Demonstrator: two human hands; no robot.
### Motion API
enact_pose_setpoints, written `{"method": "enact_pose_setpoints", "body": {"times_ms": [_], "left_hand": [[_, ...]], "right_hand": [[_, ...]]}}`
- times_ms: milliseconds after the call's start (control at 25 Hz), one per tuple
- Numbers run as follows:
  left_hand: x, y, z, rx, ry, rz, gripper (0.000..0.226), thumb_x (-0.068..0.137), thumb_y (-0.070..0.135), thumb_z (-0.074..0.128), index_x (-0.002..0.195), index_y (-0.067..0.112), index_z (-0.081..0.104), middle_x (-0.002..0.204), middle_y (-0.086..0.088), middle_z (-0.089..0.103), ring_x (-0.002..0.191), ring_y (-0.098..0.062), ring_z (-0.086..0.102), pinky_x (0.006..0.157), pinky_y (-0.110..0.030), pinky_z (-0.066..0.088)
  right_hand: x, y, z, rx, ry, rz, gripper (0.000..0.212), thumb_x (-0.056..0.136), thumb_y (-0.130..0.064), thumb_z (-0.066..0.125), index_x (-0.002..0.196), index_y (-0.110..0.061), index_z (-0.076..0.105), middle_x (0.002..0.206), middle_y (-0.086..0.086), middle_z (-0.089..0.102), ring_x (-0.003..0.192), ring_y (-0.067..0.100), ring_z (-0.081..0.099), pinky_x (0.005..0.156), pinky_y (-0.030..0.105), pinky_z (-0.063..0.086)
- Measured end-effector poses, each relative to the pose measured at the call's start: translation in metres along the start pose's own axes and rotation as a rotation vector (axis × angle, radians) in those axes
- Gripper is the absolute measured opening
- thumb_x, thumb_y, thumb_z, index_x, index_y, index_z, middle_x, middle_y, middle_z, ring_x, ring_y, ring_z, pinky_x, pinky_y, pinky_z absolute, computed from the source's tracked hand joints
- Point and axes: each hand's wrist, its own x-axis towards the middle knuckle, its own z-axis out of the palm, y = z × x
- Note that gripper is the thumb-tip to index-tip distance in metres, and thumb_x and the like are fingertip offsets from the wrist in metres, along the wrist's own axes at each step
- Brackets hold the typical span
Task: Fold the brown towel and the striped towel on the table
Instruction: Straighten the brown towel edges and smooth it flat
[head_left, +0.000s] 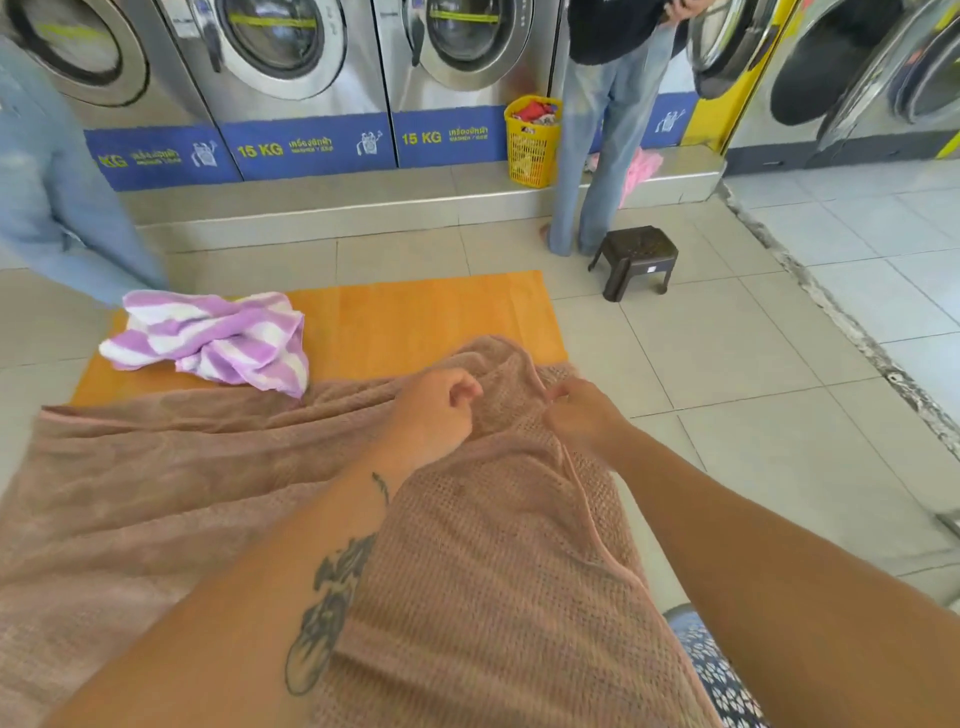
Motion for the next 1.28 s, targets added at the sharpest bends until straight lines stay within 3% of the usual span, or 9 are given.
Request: {"method": "enact_pose_setpoints", "body": {"times_ms": [160, 280, 400, 600, 680, 840, 960, 1120, 1280], "left_hand": [[0.042, -0.023, 0.001, 0.296, 0.157, -0.006, 0.032, 0.096, 0.019, 0.049, 0.126, 0.028, 0.059, 0.129, 0.003, 0.048, 0.123, -0.021, 0.041, 0.105, -0.043, 0.038], [0.061, -0.041, 0.0, 0.463, 0.122, -0.108, 0.038, 0.098, 0.028, 0.05, 0.136, 0.028, 0.053, 0.133, 0.001, 0.051, 0.127, -0.027, 0.04, 0.107, -0.049, 0.029], [0.068, -0.048, -0.002, 0.452, 0.18, -0.082, 0.019, 0.098, 0.022, 0.05, 0.108, 0.023, 0.066, 0.099, 0.004, 0.067, 0.098, -0.024, 0.06, 0.093, -0.045, 0.04], [0.079, 0.014, -0.019, 0.081, 0.664, 0.322, 0.007, 0.091, 0.013, 0.054, 0.09, 0.017, 0.06, 0.089, 0.006, 0.057, 0.085, -0.019, 0.054, 0.075, -0.038, 0.044], [0.083, 0.038, -0.003, 0.166, 0.507, 0.351, 0.009, 0.09, 0.015, 0.056, 0.094, 0.019, 0.063, 0.095, 0.005, 0.06, 0.092, -0.02, 0.056, 0.08, -0.037, 0.042], [0.077, 0.018, 0.048, 0.522, 0.051, -0.013, 0.035, 0.09, 0.019, 0.053, 0.123, 0.028, 0.058, 0.12, -0.001, 0.055, 0.117, -0.028, 0.05, 0.1, -0.047, 0.039], [0.065, 0.011, 0.066, 0.538, 0.018, 0.019, 0.052, 0.091, 0.022, 0.051, 0.142, 0.032, 0.044, 0.134, 0.0, 0.044, 0.13, -0.027, 0.038, 0.11, -0.048, 0.027], [0.062, 0.014, 0.08, 0.492, -0.127, 0.087, 0.045, 0.098, 0.031, 0.046, 0.143, 0.037, 0.044, 0.142, 0.004, 0.033, 0.136, -0.024, 0.025, 0.111, -0.051, 0.024], [0.067, 0.017, 0.084, 0.517, -0.217, 0.032, 0.051, 0.1, 0.027, 0.041, 0.15, 0.035, 0.036, 0.158, 0.0, 0.018, 0.145, -0.027, 0.013, 0.116, -0.055, 0.02]], "right_hand": [[0.03, -0.009, 0.009, -0.099, 0.038, 0.01, 0.015, 0.087, -0.01, 0.052, 0.099, -0.012, 0.062, 0.088, 0.001, 0.061, 0.072, 0.014, 0.056, 0.053, 0.026, 0.04], [0.048, -0.01, 0.019, -0.126, 0.089, 0.004, 0.016, 0.082, -0.014, 0.052, 0.066, -0.015, 0.05, 0.066, 0.0, 0.049, 0.059, 0.018, 0.048, 0.049, 0.028, 0.04], [0.051, -0.018, 0.024, 0.009, 0.138, -0.041, 0.029, 0.087, -0.028, 0.056, 0.061, -0.02, 0.045, 0.06, -0.006, 0.047, 0.056, 0.016, 0.047, 0.052, 0.031, 0.042], [0.03, -0.015, -0.03, 0.44, 0.475, -0.072, 0.011, 0.091, -0.021, 0.054, 0.089, -0.012, 0.06, 0.07, -0.003, 0.056, 0.061, 0.013, 0.05, 0.056, 0.03, 0.039], [0.024, 0.014, -0.048, 0.387, 0.499, 0.046, 0.011, 0.09, -0.021, 0.053, 0.094, -0.013, 0.059, 0.081, 0.0, 0.06, 0.069, 0.015, 0.053, 0.058, 0.031, 0.04], [0.038, 0.072, -0.039, 0.325, 0.184, 0.317, 0.029, 0.089, -0.018, 0.057, 0.116, -0.008, 0.061, 0.109, 0.011, 0.063, 0.102, 0.029, 0.06, 0.074, 0.033, 0.042], [0.035, 0.086, -0.035, 0.355, 0.029, 0.359, 0.024, 0.088, -0.021, 0.061, 0.103, -0.002, 0.066, 0.089, 0.009, 0.062, 0.076, 0.023, 0.057, 0.062, 0.032, 0.043], [0.03, 0.079, -0.038, 0.447, 0.037, 0.292, 0.03, 0.088, -0.023, 0.062, 0.106, 0.0, 0.067, 0.115, 0.021, 0.068, 0.1, 0.03, 0.066, 0.088, 0.048, 0.054], [0.025, 0.064, -0.056, 0.666, -0.004, 0.176, 0.023, 0.094, -0.024, 0.053, 0.103, -0.005, 0.064, 0.108, 0.02, 0.068, 0.086, 0.022, 0.059, 0.075, 0.04, 0.05]]}}
